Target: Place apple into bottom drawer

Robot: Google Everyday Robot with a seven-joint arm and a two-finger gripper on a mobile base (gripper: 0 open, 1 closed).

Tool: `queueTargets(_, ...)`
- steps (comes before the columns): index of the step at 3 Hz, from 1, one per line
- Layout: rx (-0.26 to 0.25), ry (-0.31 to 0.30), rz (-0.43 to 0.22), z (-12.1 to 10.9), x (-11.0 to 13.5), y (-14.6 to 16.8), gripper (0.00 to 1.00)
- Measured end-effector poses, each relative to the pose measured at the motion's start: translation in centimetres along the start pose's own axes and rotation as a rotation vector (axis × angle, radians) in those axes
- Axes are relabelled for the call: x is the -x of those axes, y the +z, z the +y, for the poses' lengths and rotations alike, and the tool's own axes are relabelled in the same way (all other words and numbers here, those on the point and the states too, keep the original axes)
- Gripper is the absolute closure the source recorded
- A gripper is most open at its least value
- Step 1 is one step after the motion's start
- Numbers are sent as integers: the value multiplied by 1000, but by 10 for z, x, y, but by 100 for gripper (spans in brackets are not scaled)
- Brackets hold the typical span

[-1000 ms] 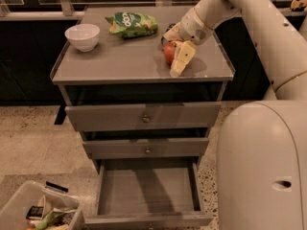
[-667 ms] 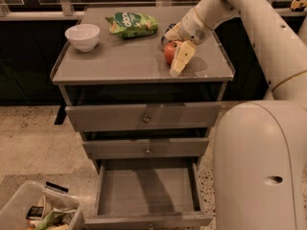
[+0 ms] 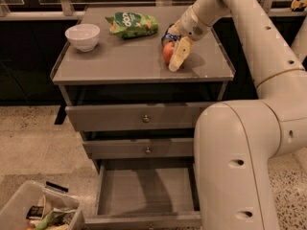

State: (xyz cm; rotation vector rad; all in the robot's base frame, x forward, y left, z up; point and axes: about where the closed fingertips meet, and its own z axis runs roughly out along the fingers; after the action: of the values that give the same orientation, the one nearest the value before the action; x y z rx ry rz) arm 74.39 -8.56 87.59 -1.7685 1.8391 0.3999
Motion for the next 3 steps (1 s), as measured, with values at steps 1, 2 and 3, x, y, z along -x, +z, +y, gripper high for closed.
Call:
queueTargets(1,0,0,0,0,0,0,0)
queueTargets(2,0,0,0,0,0,0,18)
queueTargets(3,0,0,0,0,0,0,41)
